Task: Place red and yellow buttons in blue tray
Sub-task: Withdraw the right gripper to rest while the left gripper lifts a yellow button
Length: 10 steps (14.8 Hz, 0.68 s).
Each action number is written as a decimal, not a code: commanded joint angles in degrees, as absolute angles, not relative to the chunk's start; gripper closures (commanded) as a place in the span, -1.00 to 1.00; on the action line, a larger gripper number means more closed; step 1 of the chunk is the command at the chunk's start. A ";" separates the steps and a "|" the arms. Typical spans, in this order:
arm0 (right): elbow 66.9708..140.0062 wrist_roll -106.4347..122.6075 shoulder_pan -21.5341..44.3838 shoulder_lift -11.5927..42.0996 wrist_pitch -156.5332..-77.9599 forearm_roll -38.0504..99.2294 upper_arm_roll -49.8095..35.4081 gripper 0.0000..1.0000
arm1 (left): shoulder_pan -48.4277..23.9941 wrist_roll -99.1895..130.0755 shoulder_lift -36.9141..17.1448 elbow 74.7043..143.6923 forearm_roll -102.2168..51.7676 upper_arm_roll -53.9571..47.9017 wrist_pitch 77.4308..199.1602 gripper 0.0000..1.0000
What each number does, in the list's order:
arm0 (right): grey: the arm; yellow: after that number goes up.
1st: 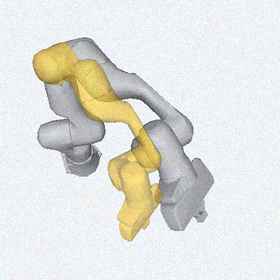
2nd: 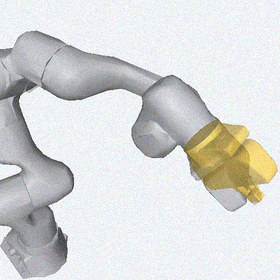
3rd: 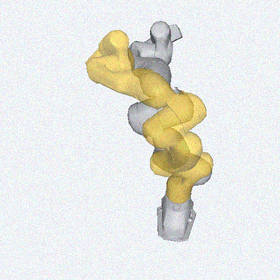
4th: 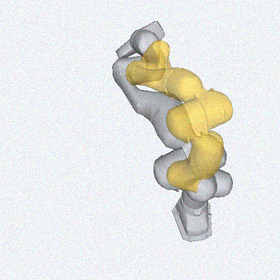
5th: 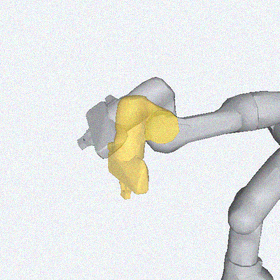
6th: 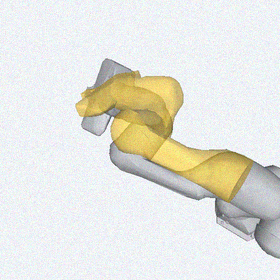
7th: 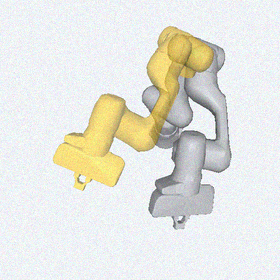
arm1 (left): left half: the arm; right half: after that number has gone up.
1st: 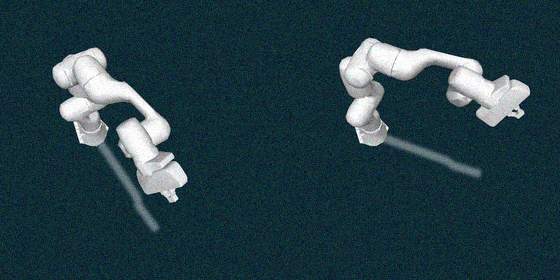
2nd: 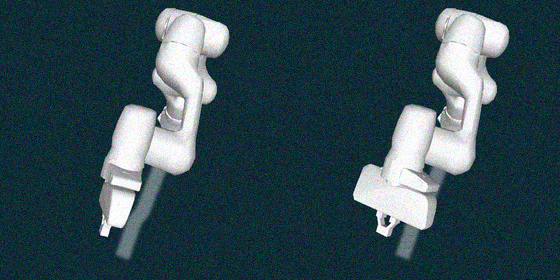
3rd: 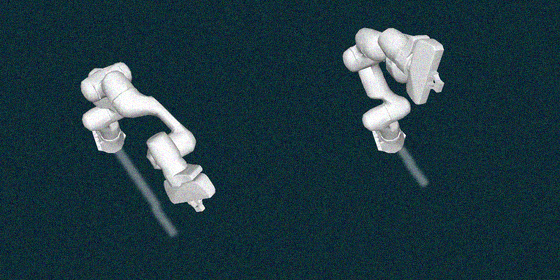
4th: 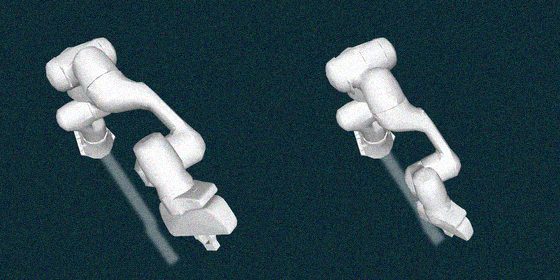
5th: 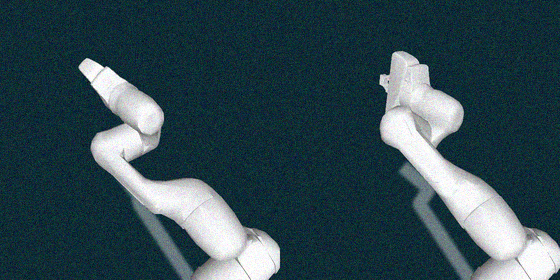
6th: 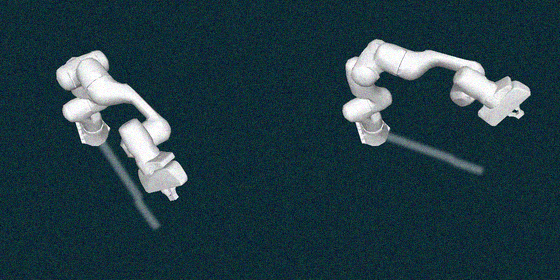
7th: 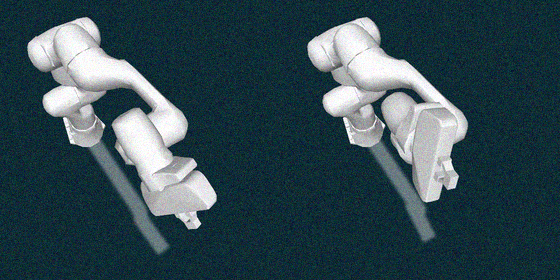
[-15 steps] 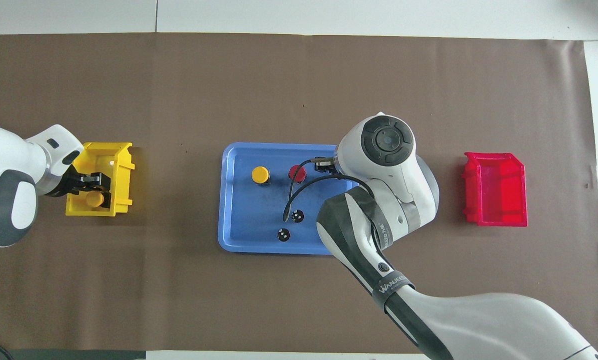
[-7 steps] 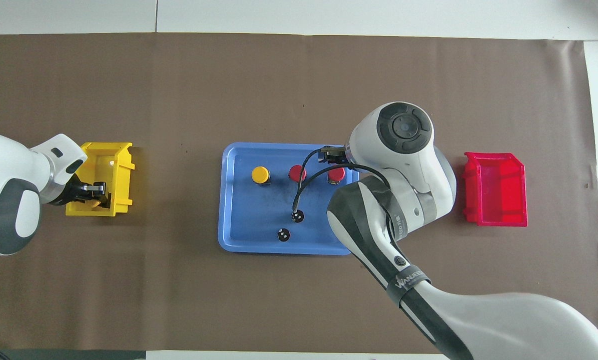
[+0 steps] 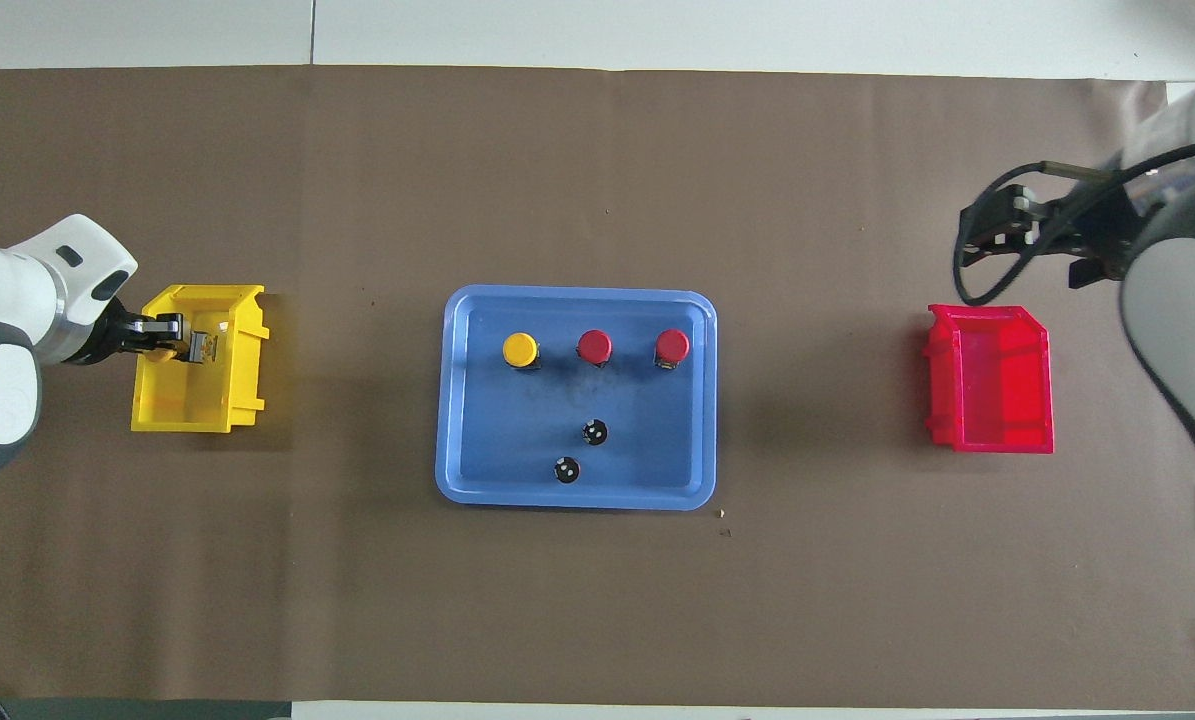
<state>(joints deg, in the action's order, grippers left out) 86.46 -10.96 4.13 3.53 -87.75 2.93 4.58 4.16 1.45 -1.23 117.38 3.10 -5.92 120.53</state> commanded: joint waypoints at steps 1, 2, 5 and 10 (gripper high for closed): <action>86.31 -1.79 -3.05 0.88 -82.89 2.73 3.78 -1.00 | 3.17 4.19 -6.67 103.48 5.10 -6.85 109.81 0.97; 86.40 -0.28 -3.86 0.79 -82.18 1.25 3.61 -1.00 | -0.40 10.92 -7.46 102.49 5.10 -6.94 109.08 0.97; 87.10 -0.26 -4.92 -0.43 -82.53 -2.27 0.37 -1.00 | -12.00 30.62 -7.99 104.67 5.10 -6.94 112.93 0.97; 87.63 0.09 -6.41 -1.05 -82.00 -3.43 -2.72 -1.00 | -24.24 45.77 -11.41 106.96 5.10 -6.86 117.42 0.97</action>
